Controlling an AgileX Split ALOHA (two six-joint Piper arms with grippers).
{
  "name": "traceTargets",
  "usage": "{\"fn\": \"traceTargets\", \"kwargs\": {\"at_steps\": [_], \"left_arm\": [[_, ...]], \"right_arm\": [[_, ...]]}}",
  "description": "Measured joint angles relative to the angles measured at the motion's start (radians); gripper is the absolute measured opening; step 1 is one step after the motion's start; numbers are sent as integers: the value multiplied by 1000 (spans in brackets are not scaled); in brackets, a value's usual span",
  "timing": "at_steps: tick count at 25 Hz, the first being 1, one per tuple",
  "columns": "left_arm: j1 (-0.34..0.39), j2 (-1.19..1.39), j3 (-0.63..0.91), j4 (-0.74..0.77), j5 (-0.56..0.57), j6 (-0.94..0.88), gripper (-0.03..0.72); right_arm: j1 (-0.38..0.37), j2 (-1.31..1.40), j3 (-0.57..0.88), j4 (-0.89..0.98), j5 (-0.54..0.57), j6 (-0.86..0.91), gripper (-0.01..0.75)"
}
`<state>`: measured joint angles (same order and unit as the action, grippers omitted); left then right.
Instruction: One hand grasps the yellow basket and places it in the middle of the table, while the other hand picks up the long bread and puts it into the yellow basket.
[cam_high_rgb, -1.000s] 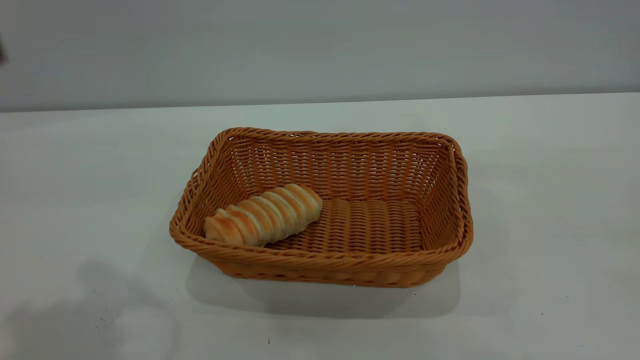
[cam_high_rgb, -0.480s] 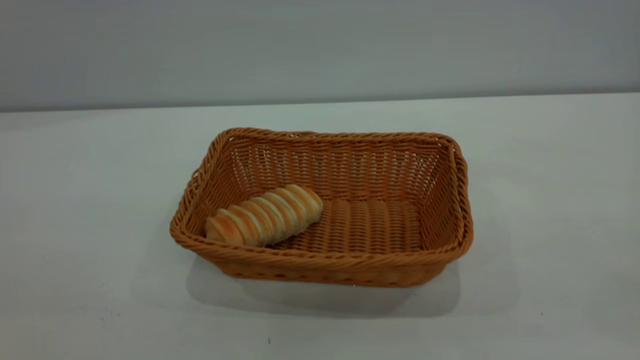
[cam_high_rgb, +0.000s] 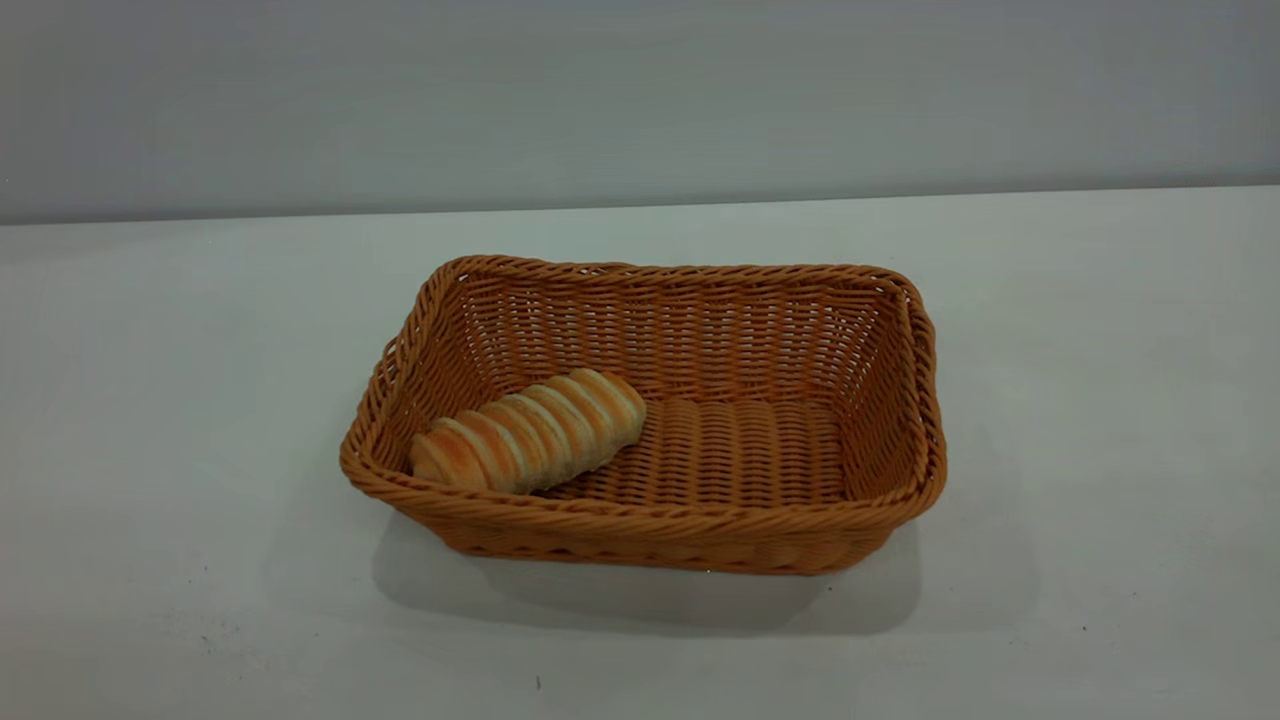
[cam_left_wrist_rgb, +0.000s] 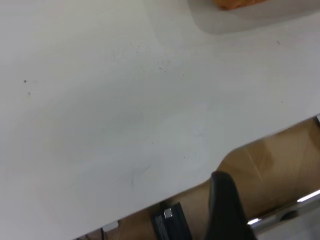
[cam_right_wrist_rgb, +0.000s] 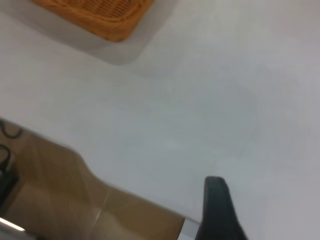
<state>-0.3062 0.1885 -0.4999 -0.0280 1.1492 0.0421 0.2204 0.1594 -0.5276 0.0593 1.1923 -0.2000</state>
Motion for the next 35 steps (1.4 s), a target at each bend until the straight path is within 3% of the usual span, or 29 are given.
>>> {"fn": "traceTargets", "kwargs": {"at_steps": [5,22,24,30,35], "left_arm": [[0,-43,11,2,-12,-5,513],[5,-55,12,-1,-16,-7,513],[48,-85,12,-1,-17,-7,513],[294,-196,12,-1,-16,-7,513],[374,-211,12,-1,-14,-7,513]], "right_arm": [[0,0,49,-2,-52,0,535],[-4,-20,49,-2,-56,0,535],[-46,-51,49,-1,-56,0,535],[-260,-173,49,-2,-56,0,535],[-272,-178,49,-2,-55,0,535]]}}
